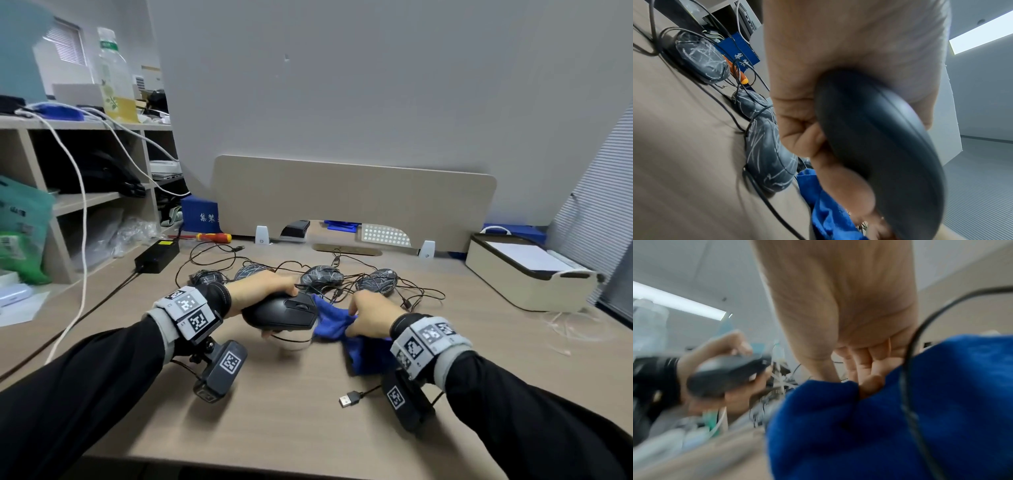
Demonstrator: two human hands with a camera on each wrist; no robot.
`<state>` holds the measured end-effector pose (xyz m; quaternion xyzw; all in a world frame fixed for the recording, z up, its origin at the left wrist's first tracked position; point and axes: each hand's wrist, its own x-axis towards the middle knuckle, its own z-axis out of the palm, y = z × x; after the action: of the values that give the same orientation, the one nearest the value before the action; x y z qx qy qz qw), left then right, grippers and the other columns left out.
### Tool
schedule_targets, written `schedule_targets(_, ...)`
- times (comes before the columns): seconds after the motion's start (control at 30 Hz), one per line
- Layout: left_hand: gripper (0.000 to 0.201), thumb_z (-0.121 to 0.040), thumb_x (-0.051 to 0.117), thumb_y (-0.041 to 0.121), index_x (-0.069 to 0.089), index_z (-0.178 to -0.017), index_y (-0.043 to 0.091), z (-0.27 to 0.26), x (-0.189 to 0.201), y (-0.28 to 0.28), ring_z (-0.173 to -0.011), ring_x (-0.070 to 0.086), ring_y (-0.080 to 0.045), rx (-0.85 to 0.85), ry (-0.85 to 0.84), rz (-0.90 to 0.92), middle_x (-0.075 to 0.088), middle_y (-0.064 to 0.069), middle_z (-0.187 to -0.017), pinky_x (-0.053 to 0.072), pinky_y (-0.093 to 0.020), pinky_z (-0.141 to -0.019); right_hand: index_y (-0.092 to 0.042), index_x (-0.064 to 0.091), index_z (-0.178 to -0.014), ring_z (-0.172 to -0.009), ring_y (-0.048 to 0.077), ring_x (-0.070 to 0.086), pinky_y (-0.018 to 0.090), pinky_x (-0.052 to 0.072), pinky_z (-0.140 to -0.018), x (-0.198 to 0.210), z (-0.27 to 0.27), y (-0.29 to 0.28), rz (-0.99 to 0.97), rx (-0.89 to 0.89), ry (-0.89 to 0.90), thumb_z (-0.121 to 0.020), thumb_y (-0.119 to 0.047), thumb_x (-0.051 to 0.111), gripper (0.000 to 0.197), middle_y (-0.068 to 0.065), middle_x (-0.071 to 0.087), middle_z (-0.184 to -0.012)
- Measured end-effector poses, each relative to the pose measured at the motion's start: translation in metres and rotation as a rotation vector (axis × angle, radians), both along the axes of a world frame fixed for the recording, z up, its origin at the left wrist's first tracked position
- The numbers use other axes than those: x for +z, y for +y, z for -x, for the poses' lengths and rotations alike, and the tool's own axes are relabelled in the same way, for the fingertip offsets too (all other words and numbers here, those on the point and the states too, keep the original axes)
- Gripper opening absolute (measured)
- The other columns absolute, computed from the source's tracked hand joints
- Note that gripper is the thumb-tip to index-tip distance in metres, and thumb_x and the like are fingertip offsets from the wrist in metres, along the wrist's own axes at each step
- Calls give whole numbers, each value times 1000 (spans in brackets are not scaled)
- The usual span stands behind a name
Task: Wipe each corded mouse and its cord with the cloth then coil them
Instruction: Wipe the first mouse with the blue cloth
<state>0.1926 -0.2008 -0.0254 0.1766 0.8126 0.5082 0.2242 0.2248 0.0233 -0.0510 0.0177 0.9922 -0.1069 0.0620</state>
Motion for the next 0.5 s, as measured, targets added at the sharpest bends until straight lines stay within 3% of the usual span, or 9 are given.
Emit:
schedule_targets(0.07,32,-71,55,31,59,-78,-1,0,0,-2,-41,59,-29,6,2,5,65,-26,-67,45,-22,-39,-6,71,-86,-74,25,66,31,52,-62,8,7,7,174,-113,49,-74,-17,71,17,10,69,-82)
schedule_targets(0.13,29,-80,55,27,59,-77,-2,-1,1,-3,-39,58,-29,-7,1,4,64,-26,-66,44,-22,-39,-2,68,-73,-58,24,58,33,49,-54,21,10,9,388,-187,107,-74,-15,70,12,9,64,-65)
schedule_targets(0.2,27,-92,47,18,57,-80,-4,-3,2,-4,-38,57,-29,-24,-14,-1,63,-27,-65,44,-24,-37,-2,63,-77,-60,27,57,32,48,-57,35,9,7,670,-247,181,-79,-17,65,16,13,61,-67)
schedule_targets(0.27,27,-94,43,14,57,-82,-5,-3,2,-5,-38,57,-29,-32,-23,-10,63,-27,-65,45,-25,-37,-2,63,-85,-67,28,59,32,49,-62,47,6,5,938,-305,251,-84,-20,57,19,13,61,-74)
schedule_targets(0.3,28,-94,43,15,57,-82,-5,-3,1,-5,-38,56,-29,-34,-28,-17,63,-28,-65,45,-25,-38,-6,61,-81,-65,26,57,30,46,-61,52,4,3,1022,-316,281,-85,-22,56,17,10,59,-72)
schedule_targets(0.37,30,-93,44,18,58,-81,-5,-3,0,-6,-40,56,-29,-46,-44,-37,63,-29,-67,44,-25,-40,-13,57,-73,-63,22,53,29,41,-59,57,2,1,1120,-312,312,-79,-29,56,17,5,57,-68)
schedule_targets(0.43,35,-91,45,23,61,-80,-6,-2,-2,-7,-41,55,-29,-59,-76,-69,63,-28,-67,44,-25,-40,-13,63,-79,-65,23,56,31,42,-63,56,-1,-1,1201,-273,280,-74,-33,61,21,7,61,-75)
schedule_targets(0.5,37,-91,44,26,62,-80,-4,-2,-2,-6,-41,55,-28,-44,-135,-133,65,-24,-67,43,-24,-38,-13,65,-81,-58,20,48,26,39,-53,50,-3,-5,1284,-167,179,-83,-27,67,14,9,53,-77)
